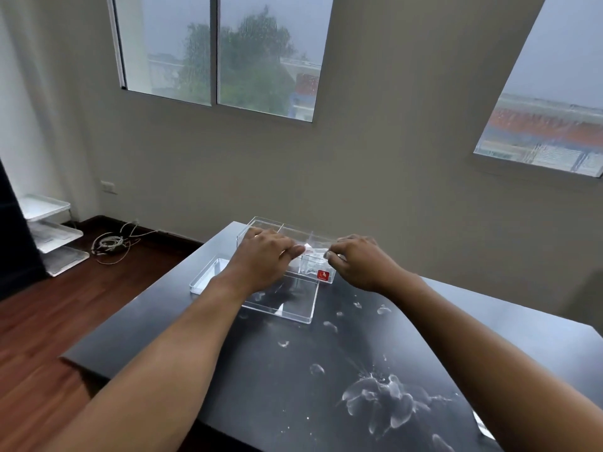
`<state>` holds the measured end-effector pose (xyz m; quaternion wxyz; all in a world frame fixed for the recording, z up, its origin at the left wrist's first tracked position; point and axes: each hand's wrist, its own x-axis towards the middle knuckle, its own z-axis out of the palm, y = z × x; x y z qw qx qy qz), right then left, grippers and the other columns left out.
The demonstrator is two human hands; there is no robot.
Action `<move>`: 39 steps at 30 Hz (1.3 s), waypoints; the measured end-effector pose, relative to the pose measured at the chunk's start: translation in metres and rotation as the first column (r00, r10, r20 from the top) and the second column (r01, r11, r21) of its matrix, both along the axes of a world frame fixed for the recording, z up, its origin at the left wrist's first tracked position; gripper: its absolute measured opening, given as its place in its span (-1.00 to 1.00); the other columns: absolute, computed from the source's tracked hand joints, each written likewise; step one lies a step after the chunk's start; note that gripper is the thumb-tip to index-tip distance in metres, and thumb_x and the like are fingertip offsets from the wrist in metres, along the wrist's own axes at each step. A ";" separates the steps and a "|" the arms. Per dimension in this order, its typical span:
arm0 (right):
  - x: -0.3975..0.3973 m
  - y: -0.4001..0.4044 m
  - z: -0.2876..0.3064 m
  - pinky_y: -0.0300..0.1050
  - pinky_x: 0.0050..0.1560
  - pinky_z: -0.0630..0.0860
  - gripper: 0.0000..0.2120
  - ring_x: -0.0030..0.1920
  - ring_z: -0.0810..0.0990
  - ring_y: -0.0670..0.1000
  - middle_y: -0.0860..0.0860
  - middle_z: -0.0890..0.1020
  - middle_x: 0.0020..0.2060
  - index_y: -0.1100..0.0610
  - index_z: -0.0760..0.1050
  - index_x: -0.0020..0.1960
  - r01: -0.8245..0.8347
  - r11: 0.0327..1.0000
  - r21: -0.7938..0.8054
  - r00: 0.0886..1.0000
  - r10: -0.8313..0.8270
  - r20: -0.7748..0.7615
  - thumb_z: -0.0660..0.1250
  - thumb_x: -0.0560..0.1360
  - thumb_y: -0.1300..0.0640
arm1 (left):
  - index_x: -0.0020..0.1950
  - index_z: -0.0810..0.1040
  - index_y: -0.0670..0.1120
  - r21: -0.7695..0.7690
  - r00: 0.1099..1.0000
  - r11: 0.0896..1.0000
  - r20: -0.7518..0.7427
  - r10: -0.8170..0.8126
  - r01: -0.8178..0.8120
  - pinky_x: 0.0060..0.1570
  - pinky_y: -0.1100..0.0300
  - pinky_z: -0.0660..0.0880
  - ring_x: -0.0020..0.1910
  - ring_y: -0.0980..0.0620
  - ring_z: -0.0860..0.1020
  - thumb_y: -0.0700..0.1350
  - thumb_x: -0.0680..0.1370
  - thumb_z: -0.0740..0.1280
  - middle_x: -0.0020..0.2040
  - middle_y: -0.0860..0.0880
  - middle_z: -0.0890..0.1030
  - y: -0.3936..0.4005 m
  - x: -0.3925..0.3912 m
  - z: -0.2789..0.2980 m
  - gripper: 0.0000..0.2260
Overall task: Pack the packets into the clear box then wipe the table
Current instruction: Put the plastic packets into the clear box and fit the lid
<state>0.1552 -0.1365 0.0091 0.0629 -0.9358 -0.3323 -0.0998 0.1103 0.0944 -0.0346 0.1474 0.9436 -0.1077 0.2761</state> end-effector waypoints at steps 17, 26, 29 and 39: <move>-0.010 0.006 -0.005 0.09 0.50 0.04 -0.58 0.54 0.26 0.10 0.03 0.61 0.25 0.04 0.64 0.22 0.006 0.990 -0.143 0.996 -0.019 -0.085 0.07 0.67 -0.10 | -0.06 0.65 0.04 0.010 0.996 1.000 0.086 -0.006 0.005 0.21 0.09 0.30 0.05 0.05 0.60 0.05 0.60 0.21 -0.02 0.14 0.70 -0.005 -0.014 0.008 -0.76; -0.016 0.003 -0.001 0.10 0.50 0.04 -0.60 0.52 0.30 0.10 0.03 0.59 0.27 -0.02 0.59 0.30 -0.008 0.990 -0.138 0.997 -0.003 -0.080 0.09 0.67 -0.13 | -0.11 0.57 0.02 0.026 0.999 0.999 0.032 0.042 -0.043 0.21 0.02 0.28 0.02 0.03 0.59 0.12 0.66 0.05 -0.10 0.10 0.68 -0.012 -0.018 0.007 -0.62; -0.025 -0.006 0.011 0.08 0.50 0.05 -0.62 0.47 0.35 0.10 0.03 0.58 0.28 -0.04 0.59 0.31 -0.008 0.995 -0.095 0.998 0.002 -0.065 0.11 0.67 -0.13 | -0.01 0.61 0.06 -0.020 0.996 0.999 0.084 0.030 -0.028 0.20 0.04 0.27 0.09 0.03 0.58 0.12 0.67 0.10 -0.01 0.12 0.68 -0.016 -0.024 0.009 -0.68; -0.078 -0.111 0.059 0.09 0.36 0.34 -0.66 0.29 0.53 0.07 0.00 0.62 0.21 -0.08 0.59 0.28 0.080 0.996 -0.050 0.991 -0.085 -0.105 0.16 0.65 -0.16 | 0.03 0.58 0.14 0.032 0.958 0.971 0.155 -0.241 0.239 0.23 0.03 0.29 0.11 0.09 0.55 0.12 0.66 0.19 0.03 0.22 0.61 -0.068 -0.056 0.027 -0.81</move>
